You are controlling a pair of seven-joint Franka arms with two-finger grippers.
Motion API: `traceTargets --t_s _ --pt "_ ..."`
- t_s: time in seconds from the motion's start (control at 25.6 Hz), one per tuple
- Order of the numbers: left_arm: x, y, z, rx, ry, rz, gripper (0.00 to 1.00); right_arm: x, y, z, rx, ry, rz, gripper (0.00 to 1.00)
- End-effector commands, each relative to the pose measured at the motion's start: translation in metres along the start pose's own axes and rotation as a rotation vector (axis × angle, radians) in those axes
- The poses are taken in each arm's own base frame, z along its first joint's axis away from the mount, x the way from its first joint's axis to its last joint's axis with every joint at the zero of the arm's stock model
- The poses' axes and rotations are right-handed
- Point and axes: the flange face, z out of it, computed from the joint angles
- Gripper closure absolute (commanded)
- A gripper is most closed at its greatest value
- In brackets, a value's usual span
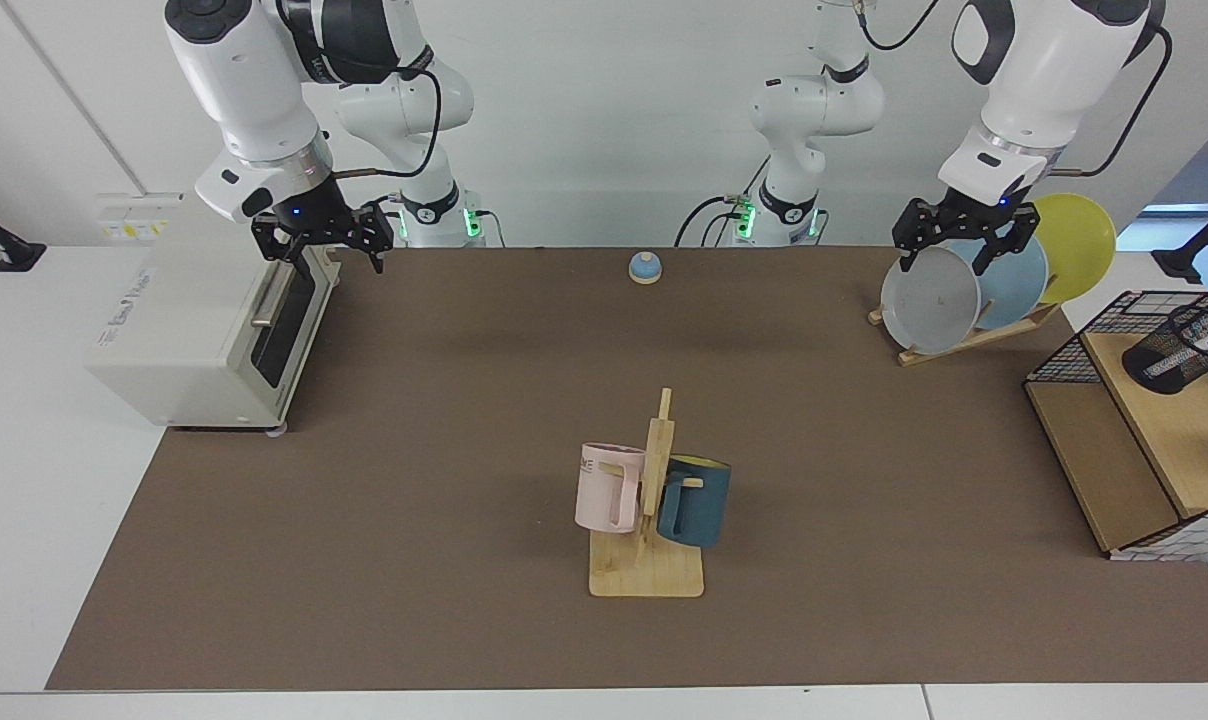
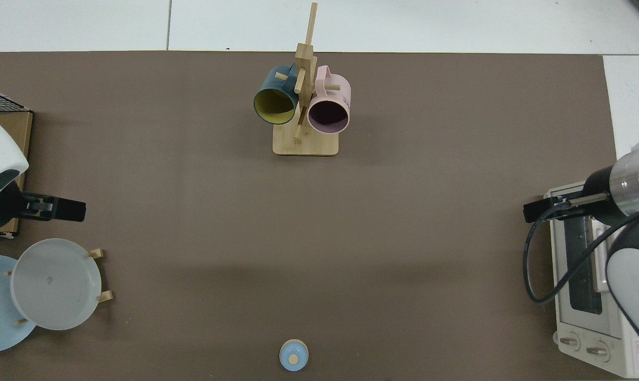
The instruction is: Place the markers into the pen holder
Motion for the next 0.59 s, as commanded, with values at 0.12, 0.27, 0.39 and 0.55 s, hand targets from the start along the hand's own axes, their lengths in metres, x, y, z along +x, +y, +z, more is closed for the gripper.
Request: traceTargets --t_s 0.12,0.27,0.39,0.55 --pt "0.012 0.009 -0.018 -0.011 0.053 0.024 0.0 -0.003 0.003 -0.003 0.007 0.007 -0.023 0.0" --pt "0.024 0.005 -0.001 -0.012 0.044 0.031 0.0 -0.003 0.004 -0.003 0.009 0.01 -0.02 0.0" --pt "0.03 0.004 0.0 -0.008 0.076 0.032 0.0 -0.003 0.002 -0.002 0.011 0.007 -0.023 0.0" --pt "0.034 0.0 0.01 -0.009 0.067 0.028 0.0 -0.003 0.018 -0.002 0.098 0.018 0.027 0.0"
